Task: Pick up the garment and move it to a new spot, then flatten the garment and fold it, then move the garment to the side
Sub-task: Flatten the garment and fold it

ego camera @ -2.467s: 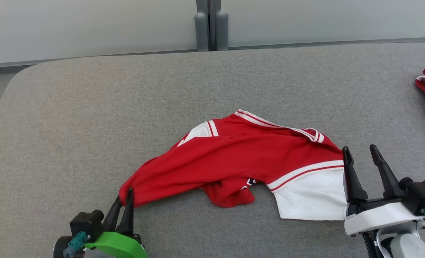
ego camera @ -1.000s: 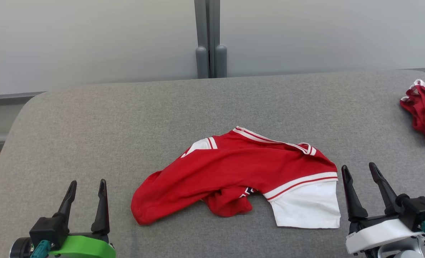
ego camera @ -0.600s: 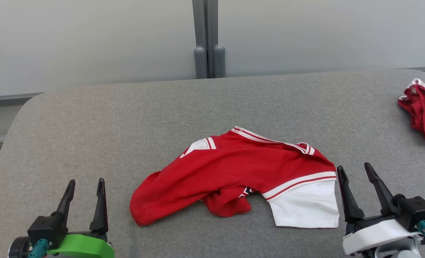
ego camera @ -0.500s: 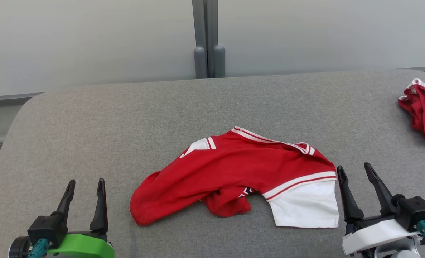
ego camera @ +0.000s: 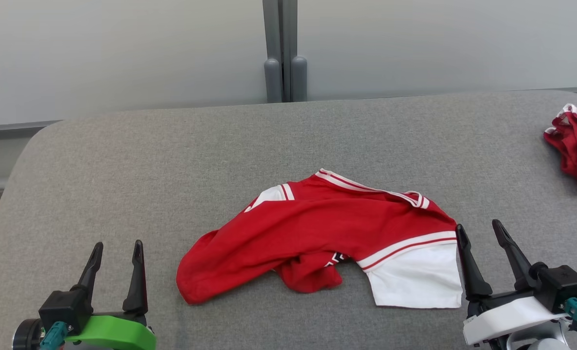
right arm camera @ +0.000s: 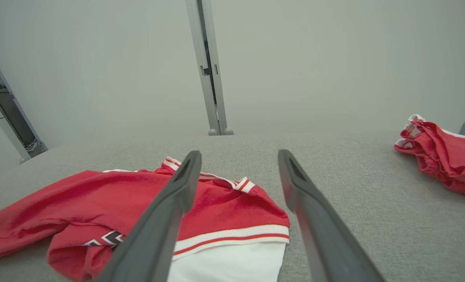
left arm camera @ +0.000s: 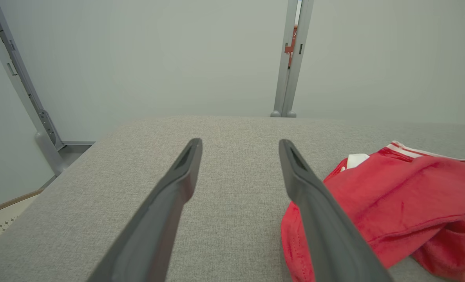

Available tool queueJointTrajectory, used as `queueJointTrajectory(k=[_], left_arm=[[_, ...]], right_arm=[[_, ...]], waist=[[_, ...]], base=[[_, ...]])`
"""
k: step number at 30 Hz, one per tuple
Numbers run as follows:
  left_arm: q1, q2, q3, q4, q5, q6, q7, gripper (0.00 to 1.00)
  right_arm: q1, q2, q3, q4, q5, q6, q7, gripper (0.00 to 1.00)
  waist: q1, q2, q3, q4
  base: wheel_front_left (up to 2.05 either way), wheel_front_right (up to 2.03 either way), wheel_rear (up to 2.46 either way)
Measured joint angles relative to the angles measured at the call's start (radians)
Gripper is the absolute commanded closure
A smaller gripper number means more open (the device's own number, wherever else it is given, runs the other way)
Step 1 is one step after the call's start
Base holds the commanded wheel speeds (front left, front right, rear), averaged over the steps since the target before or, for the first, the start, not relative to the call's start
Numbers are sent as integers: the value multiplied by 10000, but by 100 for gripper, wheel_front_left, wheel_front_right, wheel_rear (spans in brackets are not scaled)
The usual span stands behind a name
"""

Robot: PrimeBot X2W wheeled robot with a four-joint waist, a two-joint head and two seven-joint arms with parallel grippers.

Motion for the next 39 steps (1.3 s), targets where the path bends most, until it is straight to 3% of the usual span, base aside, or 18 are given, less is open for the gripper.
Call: queueJointTrajectory(k=[16,26,39], left_arm=[[-81,-65,-324,288,29,0,0,0],[-449,-176,-1590,1935,-332,-10,0,0],[-1359,-418,-1538,4284,-1087,-12,0,0]], right_arm=[[-107,21,-54,418,-17,0,0,0],[-526,242,-10,2180,-182,0,12,0],[-691,667,249,4600,-339,0,10,0]], waist=[[0,0,176,-28],[0,0,478,-110],[0,0,838,-176]], base=[[0,0,0],[0,0,0],[0,0,0]])
